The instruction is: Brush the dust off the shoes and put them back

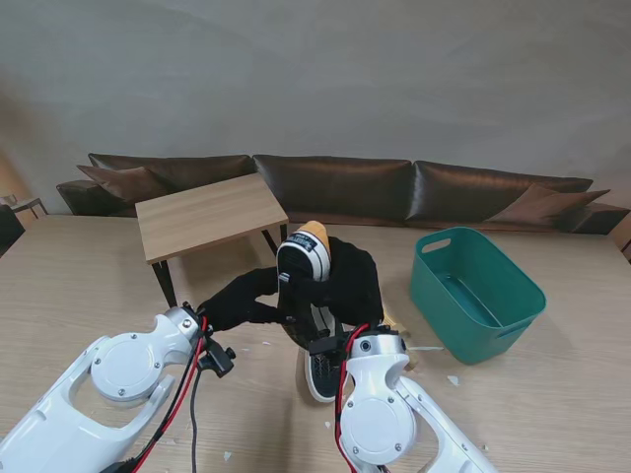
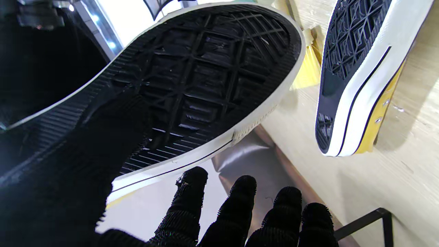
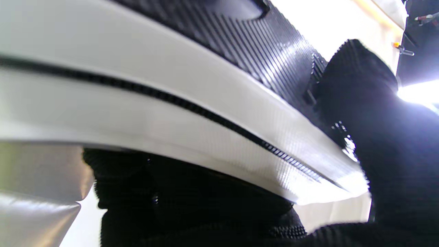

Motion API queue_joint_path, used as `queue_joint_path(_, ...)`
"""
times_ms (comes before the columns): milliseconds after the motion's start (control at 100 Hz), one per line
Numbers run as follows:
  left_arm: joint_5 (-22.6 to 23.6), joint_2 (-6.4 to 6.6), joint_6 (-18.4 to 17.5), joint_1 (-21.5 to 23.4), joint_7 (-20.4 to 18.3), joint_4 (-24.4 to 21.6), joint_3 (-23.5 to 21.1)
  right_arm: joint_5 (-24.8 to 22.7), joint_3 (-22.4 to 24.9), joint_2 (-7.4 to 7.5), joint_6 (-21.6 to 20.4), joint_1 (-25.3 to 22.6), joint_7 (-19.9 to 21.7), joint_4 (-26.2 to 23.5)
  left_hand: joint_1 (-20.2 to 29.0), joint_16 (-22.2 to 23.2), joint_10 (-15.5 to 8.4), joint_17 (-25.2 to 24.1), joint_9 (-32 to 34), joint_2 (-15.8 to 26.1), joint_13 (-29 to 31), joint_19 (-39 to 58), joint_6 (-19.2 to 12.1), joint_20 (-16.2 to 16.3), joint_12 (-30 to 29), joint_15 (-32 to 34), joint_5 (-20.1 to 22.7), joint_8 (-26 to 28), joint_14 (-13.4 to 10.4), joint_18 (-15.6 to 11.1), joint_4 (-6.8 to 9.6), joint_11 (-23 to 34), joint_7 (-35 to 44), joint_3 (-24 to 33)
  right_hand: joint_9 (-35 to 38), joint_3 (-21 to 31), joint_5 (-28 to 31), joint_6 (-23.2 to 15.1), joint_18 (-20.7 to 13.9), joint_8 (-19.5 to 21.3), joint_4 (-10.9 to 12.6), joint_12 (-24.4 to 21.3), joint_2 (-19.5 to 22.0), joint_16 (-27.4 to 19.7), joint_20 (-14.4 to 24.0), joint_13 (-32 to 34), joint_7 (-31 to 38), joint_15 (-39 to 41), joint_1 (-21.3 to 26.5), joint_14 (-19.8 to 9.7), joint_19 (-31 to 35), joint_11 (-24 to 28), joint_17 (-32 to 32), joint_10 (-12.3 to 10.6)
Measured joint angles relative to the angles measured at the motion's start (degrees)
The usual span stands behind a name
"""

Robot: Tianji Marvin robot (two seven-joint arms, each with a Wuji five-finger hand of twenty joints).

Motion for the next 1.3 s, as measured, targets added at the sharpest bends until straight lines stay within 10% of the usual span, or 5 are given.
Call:
queue_joint_path(660,-11.30,-1.83,-0.95,-0.27,1.55,1.25,2.61,2.40,-1.01,-1.63,1.54,1.93,-2.10,1.07,2.58,2.26,0.40,2.70,6.69,0.91,2.77,0.28,3.27,2.10,2.75,1.89,9.27,17.25,1.32,1.54,0.02,1.16,9.88,-3.81,0.23,0.00,-0.01,-0.07,0.65,0.71,0.00,0.57,0.00,0.74,1.14,-0.04,0.28,1.29,0.57,0.44,0.00,0.07,0.38,0.35)
queue_joint_path(920,-11.99,-2.32,-0.72,-1.42,3.31,2.14,3.77,4.15,-0.74,-2.11,2.37,2.03,-3.14,1.61,15.02,19.85,-0.16,19.12,27.34,1.39,26.42,25.45,6.98,24.31,21.34,25.62,12.91,33.77,4.30,8.50,-0.82,11.67,25.75,-22.64,0.24,0.00,-0.07,-0.07,0.73,0.81,0.00,0.57,0.00,1.06,1.14,-0.05,0.31,1.14,0.57,0.46,0.00,0.11,0.39,0.35)
queue_joint_path(1010,-9.90,-2.62,-0.71,-1.37,5.43,2.12,4.05,4.99,-0.72,-2.41,3.06,2.18,-3.32,2.02,16.25,20.33,-0.16,22.20,33.92,1.25,33.05,48.71,7.56,19.36,32.16,30.76,14.86,32.18,3.80,9.69,-0.97,11.29,31.46,-27.21,0.10,0.00,-0.89,1.21,0.73,0.83,0.00,-0.21,0.10,1.06,1.14,-0.15,0.32,-0.83,0.57,0.48,-1.24,-0.84,0.26,0.31)
queue_joint_path(1200,-5.74,-3.68,-0.72,0.08,11.19,1.39,3.66,8.06,-0.36,-2.79,4.62,2.36,-1.50,2.32,16.78,17.29,0.53,35.48,43.70,-2.49,48.41,62.78,9.60,4.62,30.37,34.47,20.15,27.59,2.53,11.25,-3.54,11.84,37.32,-29.28,-9.42,-0.18,-10.00,6.45,0.69,-0.42,0.12,-6.58,5.94,-0.48,1.25,-1.50,-6.34,-9.82,-0.43,0.80,-9.37,-4.86,-0.65,2.47)
queue_joint_path(1300,-5.03,-4.11,-0.35,1.05,11.71,0.89,2.83,8.76,-0.14,-2.72,6.02,2.36,1.02,2.40,16.78,17.24,0.86,40.64,45.96,-2.51,51.14,65.76,11.21,2.60,29.12,37.06,21.38,26.86,2.42,11.26,-4.68,12.63,37.96,-29.28,-18.48,0.01,-16.85,7.61,0.58,2.88,7.17,-10.62,12.91,-3.79,0.63,-3.21,-19.69,-17.53,-4.95,1.36,-12.86,-6.77,-1.98,2.89)
